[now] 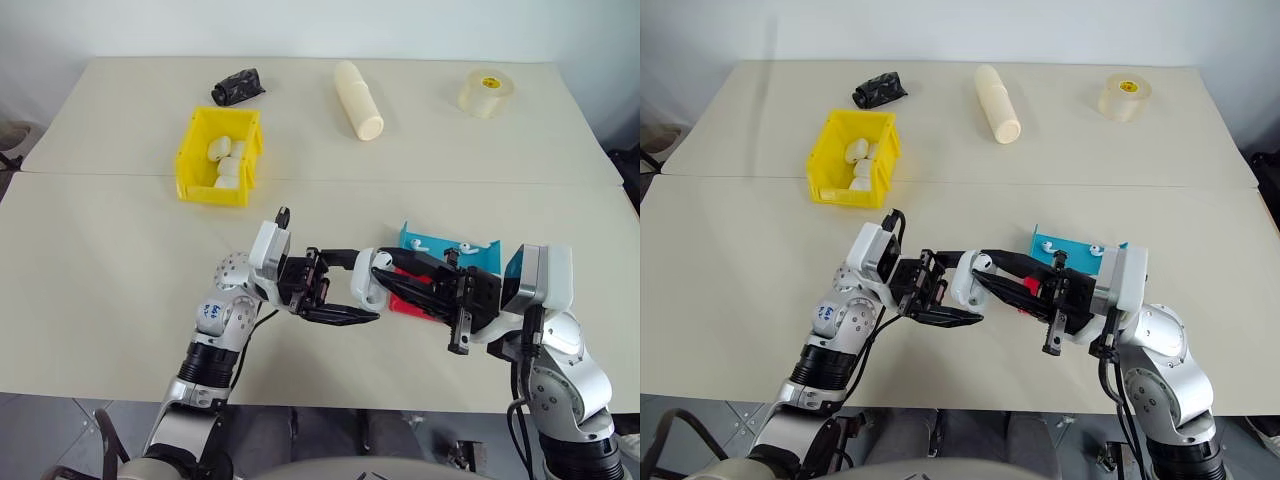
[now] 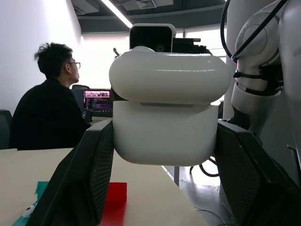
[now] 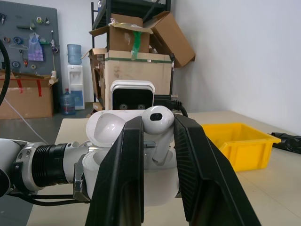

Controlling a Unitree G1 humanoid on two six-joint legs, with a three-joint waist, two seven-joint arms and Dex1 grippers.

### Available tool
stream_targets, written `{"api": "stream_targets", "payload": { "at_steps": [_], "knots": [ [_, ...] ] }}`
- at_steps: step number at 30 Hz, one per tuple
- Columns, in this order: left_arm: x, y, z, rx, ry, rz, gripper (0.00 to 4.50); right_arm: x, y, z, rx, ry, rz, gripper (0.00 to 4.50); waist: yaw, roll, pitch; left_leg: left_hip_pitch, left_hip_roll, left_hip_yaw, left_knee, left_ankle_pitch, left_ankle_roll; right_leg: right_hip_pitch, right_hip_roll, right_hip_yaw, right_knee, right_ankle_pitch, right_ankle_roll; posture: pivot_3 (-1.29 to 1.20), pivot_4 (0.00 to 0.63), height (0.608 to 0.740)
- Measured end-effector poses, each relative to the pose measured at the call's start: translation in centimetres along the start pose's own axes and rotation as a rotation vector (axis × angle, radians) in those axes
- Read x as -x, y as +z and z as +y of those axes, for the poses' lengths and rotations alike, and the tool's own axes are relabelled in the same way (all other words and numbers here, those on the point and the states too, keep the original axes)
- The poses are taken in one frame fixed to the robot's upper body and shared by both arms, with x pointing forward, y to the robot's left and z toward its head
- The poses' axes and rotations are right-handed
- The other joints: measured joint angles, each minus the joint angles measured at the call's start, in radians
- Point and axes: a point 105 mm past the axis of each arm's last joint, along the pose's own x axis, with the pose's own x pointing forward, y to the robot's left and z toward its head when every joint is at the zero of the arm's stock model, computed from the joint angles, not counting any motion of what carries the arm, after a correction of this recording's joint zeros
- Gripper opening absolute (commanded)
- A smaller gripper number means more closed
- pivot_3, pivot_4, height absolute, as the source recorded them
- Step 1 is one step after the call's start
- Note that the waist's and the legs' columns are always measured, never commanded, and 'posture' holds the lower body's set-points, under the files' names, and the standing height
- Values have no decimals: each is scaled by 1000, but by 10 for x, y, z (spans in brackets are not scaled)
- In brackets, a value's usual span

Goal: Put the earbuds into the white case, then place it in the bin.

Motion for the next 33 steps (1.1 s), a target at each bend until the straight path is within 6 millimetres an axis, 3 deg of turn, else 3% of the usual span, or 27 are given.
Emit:
{"api": "stream_targets", "payload": {
  "at_steps": [13, 30, 33],
  "knots": [
    [2, -1, -1, 6, 1, 3, 2803, -3, -2, -2, -53, -35, -23, 553, 0, 0, 0, 0, 0, 0, 0, 0, 0, 0, 0, 0, 0, 0, 0, 0, 150, 740],
    [3, -5, -2, 14, 8, 28, 2803, 0, -6, -1, 24, -9, 24, 553, 0, 0, 0, 0, 0, 0, 0, 0, 0, 0, 0, 0, 0, 0, 0, 0, 150, 740],
    [3, -5, -2, 17, 7, 28, 2803, 0, -6, -2, -2, -15, 21, 1521, 0, 0, 0, 0, 0, 0, 0, 0, 0, 0, 0, 0, 0, 0, 0, 0, 150, 740]
  ]
}}
